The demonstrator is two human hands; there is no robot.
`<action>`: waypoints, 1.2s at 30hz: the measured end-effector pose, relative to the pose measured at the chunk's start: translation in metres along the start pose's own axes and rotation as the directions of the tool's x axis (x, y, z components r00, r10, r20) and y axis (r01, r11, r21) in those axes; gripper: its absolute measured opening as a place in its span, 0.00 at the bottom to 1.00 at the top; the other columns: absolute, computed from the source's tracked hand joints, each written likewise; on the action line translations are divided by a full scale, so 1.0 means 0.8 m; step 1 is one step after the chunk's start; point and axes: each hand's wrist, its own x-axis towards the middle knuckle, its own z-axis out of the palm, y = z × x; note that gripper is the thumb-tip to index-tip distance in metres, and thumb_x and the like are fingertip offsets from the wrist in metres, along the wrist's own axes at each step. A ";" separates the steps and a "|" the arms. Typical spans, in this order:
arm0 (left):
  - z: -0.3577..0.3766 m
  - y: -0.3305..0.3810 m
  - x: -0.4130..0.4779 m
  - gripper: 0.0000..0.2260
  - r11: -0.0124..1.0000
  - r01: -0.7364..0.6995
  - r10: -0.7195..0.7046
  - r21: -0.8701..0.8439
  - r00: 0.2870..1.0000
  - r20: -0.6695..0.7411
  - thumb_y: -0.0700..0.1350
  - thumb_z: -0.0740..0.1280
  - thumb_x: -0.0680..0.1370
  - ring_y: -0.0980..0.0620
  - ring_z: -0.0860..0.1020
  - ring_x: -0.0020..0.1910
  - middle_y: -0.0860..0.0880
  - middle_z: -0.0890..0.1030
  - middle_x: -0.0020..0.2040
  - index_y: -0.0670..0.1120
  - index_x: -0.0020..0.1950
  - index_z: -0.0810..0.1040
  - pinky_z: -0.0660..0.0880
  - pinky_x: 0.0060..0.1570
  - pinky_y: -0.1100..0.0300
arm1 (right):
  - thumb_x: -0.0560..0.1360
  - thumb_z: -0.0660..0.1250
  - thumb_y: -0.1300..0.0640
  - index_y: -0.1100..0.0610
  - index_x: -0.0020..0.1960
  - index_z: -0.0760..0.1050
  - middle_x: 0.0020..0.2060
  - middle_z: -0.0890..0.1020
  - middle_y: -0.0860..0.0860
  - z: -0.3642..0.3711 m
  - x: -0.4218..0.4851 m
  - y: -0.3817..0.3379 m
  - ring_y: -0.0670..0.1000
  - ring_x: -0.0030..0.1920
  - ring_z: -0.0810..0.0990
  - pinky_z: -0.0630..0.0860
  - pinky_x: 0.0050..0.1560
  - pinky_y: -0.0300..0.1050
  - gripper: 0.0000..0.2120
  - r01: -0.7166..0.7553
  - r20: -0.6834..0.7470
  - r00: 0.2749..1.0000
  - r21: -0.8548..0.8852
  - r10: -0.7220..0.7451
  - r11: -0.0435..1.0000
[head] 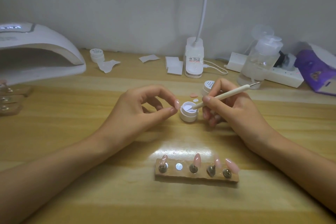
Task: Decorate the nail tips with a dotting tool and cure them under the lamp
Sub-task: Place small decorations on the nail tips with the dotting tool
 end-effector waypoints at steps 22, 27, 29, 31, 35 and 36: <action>0.000 -0.006 0.003 0.06 0.971 -0.031 -0.006 0.237 0.988 0.155 0.43 0.77 0.71 0.57 0.69 0.30 0.61 0.83 0.39 0.54 0.39 0.84 0.66 0.32 0.69 | 0.73 0.68 0.50 0.53 0.41 0.70 0.35 0.84 0.56 -0.007 -0.001 -0.009 0.52 0.33 0.82 0.78 0.35 0.41 0.10 0.102 -0.137 0.988 0.214 -0.073 0.971; 0.000 -0.007 0.004 0.06 0.973 -0.030 -0.005 0.231 0.988 0.152 0.43 0.77 0.71 0.55 0.68 0.30 0.60 0.83 0.39 0.55 0.39 0.84 0.66 0.32 0.68 | 0.72 0.70 0.50 0.54 0.40 0.71 0.35 0.84 0.56 -0.009 -0.001 -0.007 0.50 0.33 0.81 0.78 0.35 0.41 0.11 0.030 -0.131 0.991 0.242 0.002 0.970; 0.000 -0.007 0.004 0.06 0.971 -0.031 -0.005 0.237 0.989 0.148 0.43 0.77 0.71 0.58 0.68 0.29 0.60 0.83 0.39 0.55 0.39 0.84 0.65 0.32 0.70 | 0.71 0.69 0.50 0.54 0.40 0.71 0.34 0.83 0.55 -0.009 -0.001 -0.007 0.49 0.32 0.81 0.78 0.35 0.40 0.10 0.011 -0.127 0.992 0.263 0.023 0.965; 0.001 -0.007 0.004 0.06 0.968 -0.031 -0.006 0.249 0.989 0.148 0.43 0.76 0.71 0.59 0.69 0.29 0.61 0.83 0.39 0.55 0.40 0.84 0.64 0.32 0.72 | 0.72 0.69 0.50 0.54 0.39 0.71 0.34 0.83 0.55 -0.008 -0.001 -0.008 0.49 0.32 0.81 0.78 0.34 0.39 0.10 0.000 -0.124 0.992 0.273 0.035 0.962; 0.001 -0.007 0.003 0.06 0.973 -0.023 -0.014 0.230 0.987 0.160 0.42 0.76 0.72 0.61 0.72 0.29 0.60 0.83 0.40 0.54 0.40 0.84 0.65 0.32 0.74 | 0.72 0.68 0.51 0.55 0.39 0.70 0.34 0.83 0.55 -0.005 -0.004 -0.012 0.48 0.32 0.81 0.78 0.34 0.39 0.10 -0.024 -0.110 0.992 0.276 0.056 0.961; 0.001 -0.008 0.003 0.06 0.974 -0.020 -0.017 0.226 0.987 0.162 0.42 0.76 0.72 0.61 0.73 0.29 0.59 0.83 0.40 0.54 0.41 0.84 0.65 0.32 0.74 | 0.73 0.68 0.52 0.55 0.40 0.70 0.34 0.83 0.55 -0.004 -0.006 -0.013 0.48 0.32 0.81 0.78 0.34 0.39 0.09 -0.033 -0.101 0.993 0.278 0.063 0.960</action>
